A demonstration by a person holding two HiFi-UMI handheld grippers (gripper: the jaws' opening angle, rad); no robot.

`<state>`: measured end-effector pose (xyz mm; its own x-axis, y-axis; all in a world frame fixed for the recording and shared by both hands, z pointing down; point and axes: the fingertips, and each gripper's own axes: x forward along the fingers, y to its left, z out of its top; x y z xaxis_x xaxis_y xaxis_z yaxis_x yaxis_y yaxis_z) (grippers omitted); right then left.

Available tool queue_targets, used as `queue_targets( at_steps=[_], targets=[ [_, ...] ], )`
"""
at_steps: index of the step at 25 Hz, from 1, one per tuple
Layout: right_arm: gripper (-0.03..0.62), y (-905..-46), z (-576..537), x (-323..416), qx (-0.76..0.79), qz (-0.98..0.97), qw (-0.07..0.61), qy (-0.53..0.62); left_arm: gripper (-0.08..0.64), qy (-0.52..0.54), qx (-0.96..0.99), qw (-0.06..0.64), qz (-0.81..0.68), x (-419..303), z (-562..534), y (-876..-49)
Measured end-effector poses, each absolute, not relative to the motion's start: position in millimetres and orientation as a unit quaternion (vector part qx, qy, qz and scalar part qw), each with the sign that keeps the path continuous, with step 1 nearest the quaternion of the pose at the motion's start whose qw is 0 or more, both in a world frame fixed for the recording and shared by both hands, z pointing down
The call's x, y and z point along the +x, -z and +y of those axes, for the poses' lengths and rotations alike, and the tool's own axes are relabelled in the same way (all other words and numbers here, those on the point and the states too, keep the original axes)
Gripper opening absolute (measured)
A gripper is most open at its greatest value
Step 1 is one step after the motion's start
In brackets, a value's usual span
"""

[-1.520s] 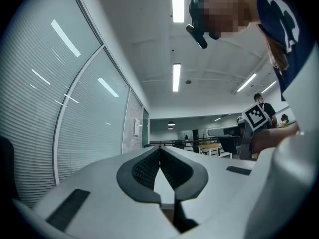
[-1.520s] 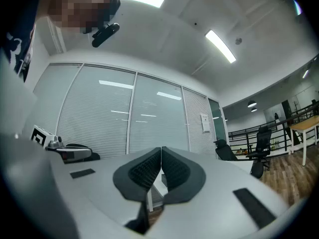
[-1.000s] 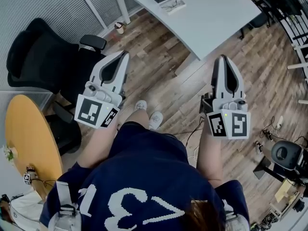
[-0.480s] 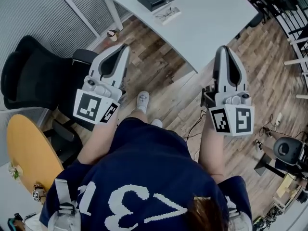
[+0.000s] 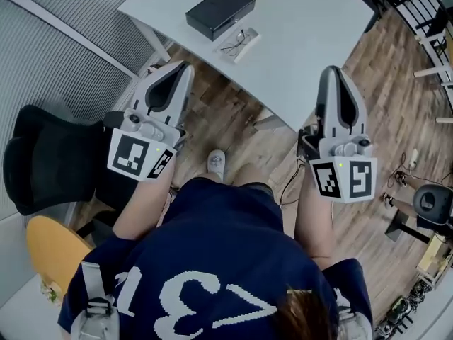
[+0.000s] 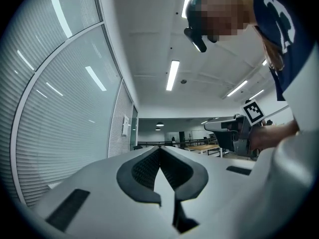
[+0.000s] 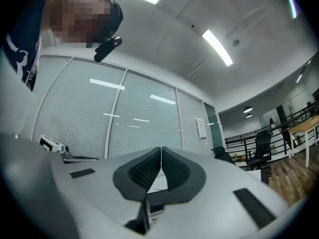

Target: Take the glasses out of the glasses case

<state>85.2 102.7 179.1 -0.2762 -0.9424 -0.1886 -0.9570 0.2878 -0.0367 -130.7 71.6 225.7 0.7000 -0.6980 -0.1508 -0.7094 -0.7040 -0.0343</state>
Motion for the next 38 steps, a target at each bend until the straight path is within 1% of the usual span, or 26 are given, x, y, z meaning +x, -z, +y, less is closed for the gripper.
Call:
queue_targets(
  at_steps=[3,7,16,18,20,22,26,33,36,38],
  targets=[
    [0.026,-190.0,83.9,88.6,-0.597,0.799,0.071,-0.028,0.014,-0.061,-0.921,0.027,0.383,-128.2,52.1,-235.9],
    [0.026,-197.7,52.5,101.1,-0.595,0.801,0.068,-0.022,0.014,-0.056,-0.918,0.015,0.391,-122.5,27.7,-249.0],
    [0.027,-181.5,-38.7,129.0,-0.539,0.836,0.089,-0.043,0.014,-0.060,-0.896,0.039,0.438,-93.0,-47.3,-234.7],
    [0.028,-182.6,-58.1,129.8,-0.517,0.852,0.067,-0.058,0.014,-0.060,-0.892,0.044,0.446,-83.3,-62.9,-230.8],
    [0.028,-182.1,-73.8,123.0,-0.496,0.863,0.026,-0.090,0.015,-0.060,-0.888,0.046,0.454,-75.7,-74.9,-229.5],
    [0.028,-185.6,-85.9,117.3,-0.482,0.869,-0.001,-0.111,0.014,-0.059,-0.884,0.045,0.462,-71.5,-85.4,-231.7],
    [0.028,-213.4,-101.1,122.1,-0.466,0.881,0.008,-0.081,0.014,-0.053,-0.880,0.032,0.472,-65.9,-100.2,-240.4],
    [0.029,-230.1,-125.0,109.4,-0.445,0.893,-0.030,-0.061,0.014,-0.044,-0.885,0.019,0.463,-63.7,-122.1,-253.6],
    [0.029,-246.7,-132.8,96.9,-0.415,0.907,-0.059,-0.045,0.014,-0.043,-0.887,0.014,0.460,-65.6,-131.4,-257.7],
    [0.029,-260.2,-136.0,81.1,-0.388,0.915,-0.092,-0.063,0.014,-0.042,-0.888,0.009,0.458,-67.2,-136.5,-262.1]
  ],
)
